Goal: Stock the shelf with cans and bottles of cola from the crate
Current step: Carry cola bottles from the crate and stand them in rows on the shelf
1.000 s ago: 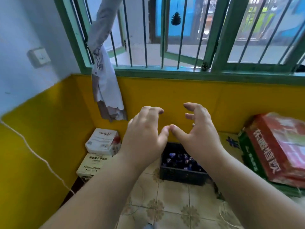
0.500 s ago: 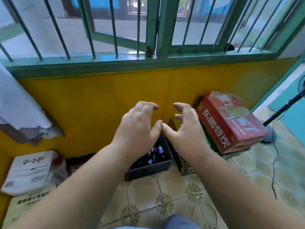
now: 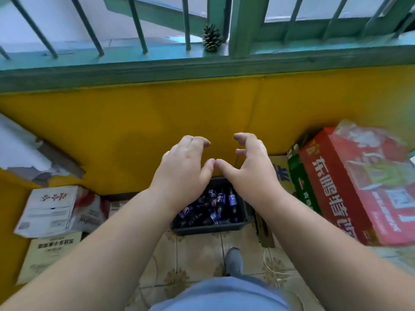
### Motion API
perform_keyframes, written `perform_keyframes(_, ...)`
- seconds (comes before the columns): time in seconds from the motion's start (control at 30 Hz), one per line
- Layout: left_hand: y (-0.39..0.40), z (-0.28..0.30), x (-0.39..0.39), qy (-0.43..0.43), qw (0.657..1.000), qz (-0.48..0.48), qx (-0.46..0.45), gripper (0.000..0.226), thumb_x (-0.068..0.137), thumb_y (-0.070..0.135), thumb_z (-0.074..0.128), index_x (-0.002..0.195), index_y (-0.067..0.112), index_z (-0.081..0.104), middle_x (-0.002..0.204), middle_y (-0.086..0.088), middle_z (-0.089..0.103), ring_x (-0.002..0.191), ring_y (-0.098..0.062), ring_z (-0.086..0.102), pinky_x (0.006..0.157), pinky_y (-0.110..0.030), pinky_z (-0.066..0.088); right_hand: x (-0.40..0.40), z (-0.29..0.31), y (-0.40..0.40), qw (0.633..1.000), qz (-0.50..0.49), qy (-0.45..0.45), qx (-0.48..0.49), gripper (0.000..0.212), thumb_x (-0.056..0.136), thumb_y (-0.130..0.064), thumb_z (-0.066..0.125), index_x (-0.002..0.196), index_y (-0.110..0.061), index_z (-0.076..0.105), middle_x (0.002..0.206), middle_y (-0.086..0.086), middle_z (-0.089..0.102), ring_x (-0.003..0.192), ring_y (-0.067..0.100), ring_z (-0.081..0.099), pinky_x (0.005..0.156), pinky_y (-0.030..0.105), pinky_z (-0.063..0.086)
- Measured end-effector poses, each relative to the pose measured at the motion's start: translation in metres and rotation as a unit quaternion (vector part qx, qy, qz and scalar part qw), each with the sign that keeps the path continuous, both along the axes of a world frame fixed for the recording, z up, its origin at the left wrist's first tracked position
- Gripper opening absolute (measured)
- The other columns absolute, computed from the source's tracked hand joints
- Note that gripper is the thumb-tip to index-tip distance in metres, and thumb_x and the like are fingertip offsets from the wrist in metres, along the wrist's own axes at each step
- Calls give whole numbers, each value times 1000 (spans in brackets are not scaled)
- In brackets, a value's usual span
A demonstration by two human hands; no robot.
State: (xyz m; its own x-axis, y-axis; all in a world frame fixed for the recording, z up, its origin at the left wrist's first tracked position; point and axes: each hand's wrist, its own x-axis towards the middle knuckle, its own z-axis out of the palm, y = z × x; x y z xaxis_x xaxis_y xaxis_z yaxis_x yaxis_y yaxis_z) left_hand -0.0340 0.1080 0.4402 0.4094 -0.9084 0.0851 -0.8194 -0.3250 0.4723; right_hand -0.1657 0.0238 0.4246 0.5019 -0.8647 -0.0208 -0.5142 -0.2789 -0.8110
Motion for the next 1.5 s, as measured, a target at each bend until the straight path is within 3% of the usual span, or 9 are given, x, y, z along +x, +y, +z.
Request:
perform_keyframes(0.37,-50,-125,43,81,986,81,117,48,96,43,57,138,24,45,130,5,52,116,-17,54,93,-38,50,46,-137,-65,988,19,44,146,73,84,-48,75,144,-31,38,146,-7,43,128,10,49,94,28,47)
perform_keyframes(0.47,-64,-195,53,119,976,87,161,46,97,44,56,137,26,43,126,6,51,109,-17,54,80,-31,43,50,-206,-65,978,-27,65,198,74,83,-49,76,144,-31,39,145,-7,44,118,8,51,91,30,49)
perform_keyframes(0.67,-90,-366,61,220,946,89,221,49,97,46,55,139,25,40,129,2,52,102,-17,58,83,-36,50,46,-364,-61,950,-100,89,281,73,82,-43,79,143,-24,43,137,-7,48,118,8,54,89,21,47)
perform_keyframes(0.9,-103,-536,45,305,916,87,246,48,97,47,54,140,29,41,135,4,52,117,-15,56,93,-30,47,55,-563,-71,928,-165,117,312,44,78,-40,81,105,-27,49,120,13,59,101,25,63,87,38,55)
perform_keyframes(1.0,-99,-589,47,312,912,89,251,50,96,49,54,142,33,40,141,1,50,122,-16,54,102,-36,48,61,-639,-93,923,-195,156,293,52,77,-46,81,111,-21,51,123,14,59,102,31,64,89,46,57)
perform_keyframes(1.13,-92,-644,51,321,903,96,269,50,93,54,54,140,41,40,140,1,50,118,-16,57,95,-37,52,77,-720,-120,895,-186,255,315,100,76,-59,77,147,-5,32,137,19,55,121,36,58,97,50,53)
perform_keyframes(1.23,-93,-670,57,317,903,74,281,50,92,55,54,139,43,40,137,1,50,115,-16,58,97,-41,53,86,-752,-130,880,-137,300,341,105,81,-53,76,153,-3,17,148,18,45,132,36,49,105,47,46)
perform_keyframes(1.37,-104,-666,63,275,922,37,268,49,96,43,57,141,41,39,140,0,47,120,-20,55,100,-41,50,87,-750,-132,883,-146,274,352,77,82,-42,78,137,-6,40,126,12,59,110,30,61,90,42,54)
perform_keyframes(1.5,-114,-636,68,100,944,-82,302,75,90,30,68,151,34,26,150,-6,37,133,-31,43,108,-45,42,80,-673,-133,823,-233,86,511,39,86,-44,73,105,-11,64,95,9,72,84,29,72,69,39,62)
